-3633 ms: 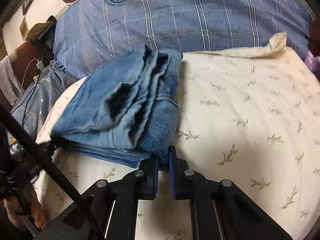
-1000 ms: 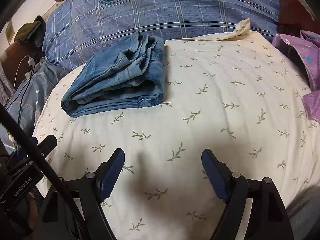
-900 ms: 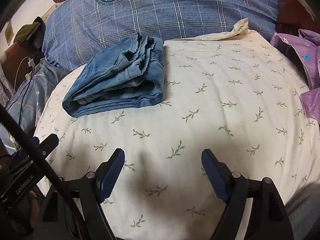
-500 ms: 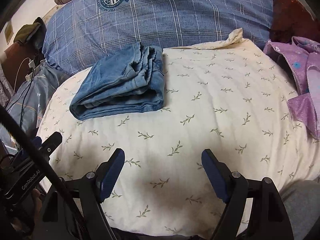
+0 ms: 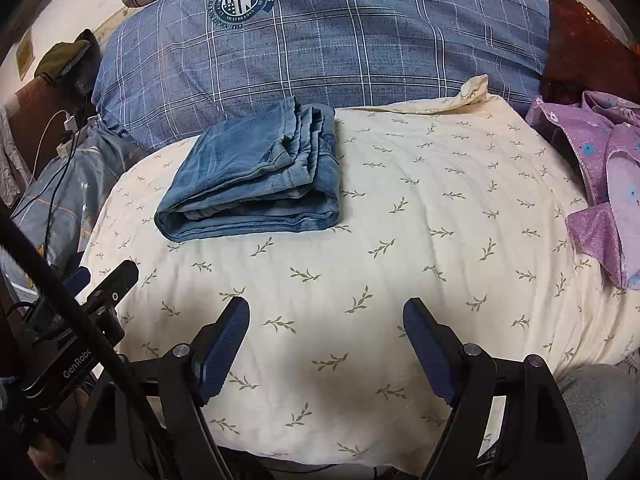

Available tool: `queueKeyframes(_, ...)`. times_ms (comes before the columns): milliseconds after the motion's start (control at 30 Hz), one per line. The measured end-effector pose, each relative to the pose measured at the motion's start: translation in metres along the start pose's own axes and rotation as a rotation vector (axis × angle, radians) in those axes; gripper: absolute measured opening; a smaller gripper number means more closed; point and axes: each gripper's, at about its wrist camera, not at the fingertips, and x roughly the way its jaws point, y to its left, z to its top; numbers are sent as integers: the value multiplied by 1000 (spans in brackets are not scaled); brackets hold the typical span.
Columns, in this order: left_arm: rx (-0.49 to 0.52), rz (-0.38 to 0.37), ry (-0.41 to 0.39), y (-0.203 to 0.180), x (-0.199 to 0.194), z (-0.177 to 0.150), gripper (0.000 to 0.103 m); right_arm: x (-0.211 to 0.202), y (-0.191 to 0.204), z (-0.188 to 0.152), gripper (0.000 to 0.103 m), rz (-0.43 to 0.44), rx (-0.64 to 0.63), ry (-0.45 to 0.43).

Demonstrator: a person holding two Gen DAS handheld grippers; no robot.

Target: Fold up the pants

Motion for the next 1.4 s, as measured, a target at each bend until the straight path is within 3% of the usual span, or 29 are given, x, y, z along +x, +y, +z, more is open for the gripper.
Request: queueKeyframes(1400, 8, -6, -5, -3, -2, 0, 81, 0, 0, 6, 80, -11, -7, -3)
